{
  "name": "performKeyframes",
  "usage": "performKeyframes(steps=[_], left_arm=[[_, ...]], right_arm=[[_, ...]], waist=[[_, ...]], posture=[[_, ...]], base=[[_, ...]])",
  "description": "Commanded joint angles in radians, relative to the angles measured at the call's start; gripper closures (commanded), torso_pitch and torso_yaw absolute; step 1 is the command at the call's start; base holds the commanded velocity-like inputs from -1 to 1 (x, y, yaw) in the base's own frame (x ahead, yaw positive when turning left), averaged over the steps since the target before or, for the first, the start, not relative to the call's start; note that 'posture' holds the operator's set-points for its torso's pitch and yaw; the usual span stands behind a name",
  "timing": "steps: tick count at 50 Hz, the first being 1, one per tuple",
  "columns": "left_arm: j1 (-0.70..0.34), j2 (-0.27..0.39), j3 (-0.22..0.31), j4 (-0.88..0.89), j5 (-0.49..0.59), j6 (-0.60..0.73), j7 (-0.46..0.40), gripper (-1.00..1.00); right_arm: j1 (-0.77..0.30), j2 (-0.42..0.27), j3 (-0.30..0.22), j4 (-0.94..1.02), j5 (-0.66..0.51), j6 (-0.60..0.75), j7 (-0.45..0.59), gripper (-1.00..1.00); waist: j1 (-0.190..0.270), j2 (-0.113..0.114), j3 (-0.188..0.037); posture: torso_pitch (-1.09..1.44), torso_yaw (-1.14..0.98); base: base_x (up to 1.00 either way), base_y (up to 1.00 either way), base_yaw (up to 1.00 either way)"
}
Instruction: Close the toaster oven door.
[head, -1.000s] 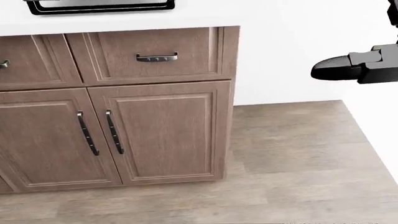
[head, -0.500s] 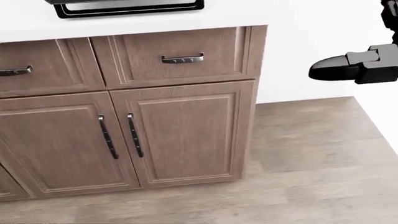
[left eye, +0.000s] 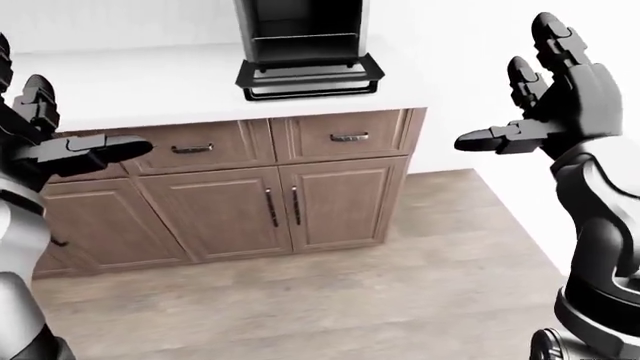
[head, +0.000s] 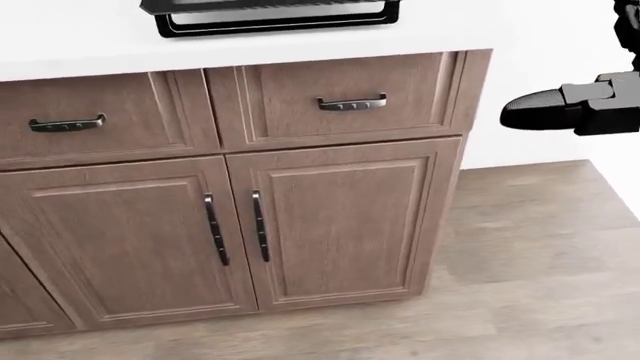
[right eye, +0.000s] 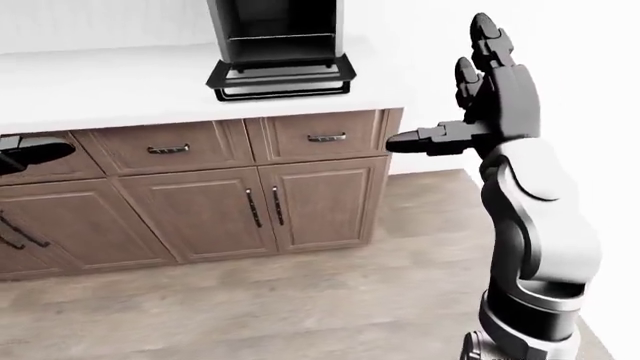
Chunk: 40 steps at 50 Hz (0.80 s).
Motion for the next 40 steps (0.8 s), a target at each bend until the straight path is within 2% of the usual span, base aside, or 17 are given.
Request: performKeyframes(steps=[1, 8, 12, 14, 15, 16, 17, 18, 20, 22, 26, 28, 30, 31, 33, 36, 40], left_arm=[[-0.026, 0.018, 0.007, -0.029, -0.006, -0.031, -0.002, -1.0], [-0.027, 0.027, 0.01, -0.032, -0.006, -0.029, -0.003, -1.0], [-0.029, 0.027, 0.008, -0.03, -0.006, -0.029, -0.002, -1.0], [-0.031, 0.028, 0.009, -0.03, -0.007, -0.028, -0.002, -1.0], [-0.034, 0.03, 0.009, -0.031, -0.009, -0.025, -0.001, -1.0], [-0.035, 0.031, 0.009, -0.032, -0.009, -0.024, 0.0, -1.0], [-0.037, 0.033, 0.008, -0.032, -0.01, -0.022, 0.001, -1.0], [-0.04, 0.034, 0.008, -0.033, -0.011, -0.02, 0.002, -1.0], [-0.041, 0.035, 0.007, -0.031, -0.012, -0.021, 0.002, -1.0], [-0.039, 0.035, 0.007, -0.028, -0.011, -0.024, 0.002, -1.0], [-0.039, 0.037, 0.009, -0.026, -0.012, -0.025, 0.002, -1.0], [-0.038, 0.037, 0.008, -0.025, -0.012, -0.027, 0.002, -1.0], [-0.038, 0.038, 0.009, -0.021, -0.011, -0.029, 0.001, -1.0], [-0.037, 0.039, 0.01, -0.021, -0.011, -0.03, 0.0, -1.0], [-0.035, 0.039, 0.013, -0.021, -0.012, -0.031, -0.001, -1.0], [-0.03, 0.04, 0.016, -0.022, -0.012, -0.032, -0.002, -1.0], [-0.036, 0.046, 0.018, -0.014, -0.013, -0.033, -0.001, -1.0]], right_arm=[[-0.035, -0.022, -0.025, -0.036, -0.006, -0.044, -0.009, -1.0], [-0.033, -0.023, -0.026, -0.038, -0.001, -0.047, -0.008, -1.0], [-0.036, -0.025, -0.026, -0.037, 0.001, -0.046, -0.009, -1.0], [-0.036, -0.026, -0.027, -0.036, 0.002, -0.046, -0.009, -1.0], [-0.037, -0.028, -0.029, -0.036, 0.004, -0.046, -0.008, -1.0], [-0.038, -0.028, -0.03, -0.035, 0.005, -0.045, -0.009, -1.0], [-0.038, -0.028, -0.031, -0.035, 0.007, -0.044, -0.01, -1.0], [-0.039, -0.03, -0.032, -0.034, 0.008, -0.044, -0.01, -1.0], [-0.041, -0.031, -0.033, -0.033, 0.012, -0.042, -0.012, -1.0], [-0.041, -0.033, -0.033, -0.031, 0.015, -0.042, -0.013, -1.0], [-0.037, -0.033, -0.03, -0.031, 0.017, -0.046, -0.014, -1.0], [-0.037, -0.033, -0.03, -0.033, 0.018, -0.045, -0.014, -1.0], [-0.037, -0.034, -0.03, -0.035, 0.018, -0.044, -0.013, -1.0], [-0.038, -0.035, -0.029, -0.035, 0.017, -0.044, -0.013, -1.0], [-0.04, -0.034, -0.028, -0.036, 0.017, -0.041, -0.014, -1.0], [-0.039, -0.032, -0.026, -0.04, 0.017, -0.04, -0.015, -1.0], [-0.042, -0.032, -0.025, -0.04, 0.016, -0.036, -0.017, -1.0]], waist=[[-0.003, 0.003, -0.022], [0.001, -0.037, -0.007], [0.006, -0.065, -0.008], [0.01, -0.088, -0.008], [0.011, -0.108, -0.012], [0.011, -0.138, -0.023], [0.001, -0.091, -0.012], [0.007, -0.105, -0.012], [0.002, -0.102, -0.017], [0.002, -0.089, -0.017], [-0.008, -0.052, 0.003], [-0.016, -0.02, -0.001], [-0.021, 0.035, -0.021], [-0.012, 0.01, -0.015], [-0.011, 0.023, 0.001], [0.001, 0.0, -0.008], [0.012, -0.038, 0.001]], posture=[[0.0, 0.0], [0.0, 0.0], [0.0, 0.0], [0.0, 0.0], [0.0, 0.0], [0.0, 0.0], [0.0, 0.0], [0.0, 0.0], [0.0, 0.0], [0.0, 0.0], [0.0, 0.0], [0.0, 0.0], [0.0, 0.0], [0.0, 0.0], [0.0, 0.0], [0.0, 0.0], [0.0, 0.0]], base=[[0.1, 0.02, 0.0], [0.18, 0.0, 0.0], [0.21, 0.0, 0.0], [0.21, 0.0, 0.0], [0.22, 0.0, 0.0], [0.22, 0.0, 0.0], [0.21, 0.0, 0.0], [0.23, 0.0, 0.0], [0.23, 0.0, 0.0], [0.23, 0.0, 0.0], [0.31, 0.0, 0.0], [0.35, 0.0, 0.0], [0.35, 0.0, 0.0], [0.35, 0.0, 0.0], [0.34, 0.0, 0.0], [0.35, 0.0, 0.0], [0.35, 0.0, 0.0]])
